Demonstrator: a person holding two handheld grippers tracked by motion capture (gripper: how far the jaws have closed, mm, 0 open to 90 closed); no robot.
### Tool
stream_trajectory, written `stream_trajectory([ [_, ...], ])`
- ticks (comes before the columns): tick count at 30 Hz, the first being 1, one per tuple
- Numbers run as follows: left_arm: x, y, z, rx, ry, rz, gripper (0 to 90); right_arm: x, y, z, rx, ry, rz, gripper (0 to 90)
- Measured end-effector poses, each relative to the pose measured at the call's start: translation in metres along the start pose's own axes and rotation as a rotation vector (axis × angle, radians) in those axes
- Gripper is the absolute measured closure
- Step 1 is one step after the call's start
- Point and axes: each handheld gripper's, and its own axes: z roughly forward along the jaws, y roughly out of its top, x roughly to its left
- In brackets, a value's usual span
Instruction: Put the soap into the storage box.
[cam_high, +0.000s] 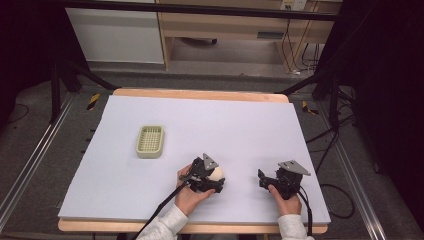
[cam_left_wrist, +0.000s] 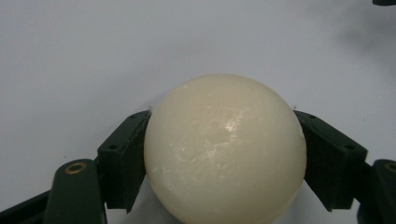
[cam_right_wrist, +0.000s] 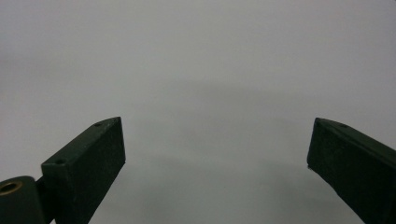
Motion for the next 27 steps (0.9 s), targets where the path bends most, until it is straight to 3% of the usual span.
stream_trajectory([
  [11, -0.001, 0.0, -0.001, 0.001, -0.003, -0.007, 24.3, 0.0, 0.0, 0.0, 0.0, 0.0, -0.001, 4.7],
  [27, 0.005, 0.006, -0.024, -0.024, -0.032, -0.002, 24.3, 0.0, 0.0, 0.0, 0.001, 0.002, 0.0, 4.7],
])
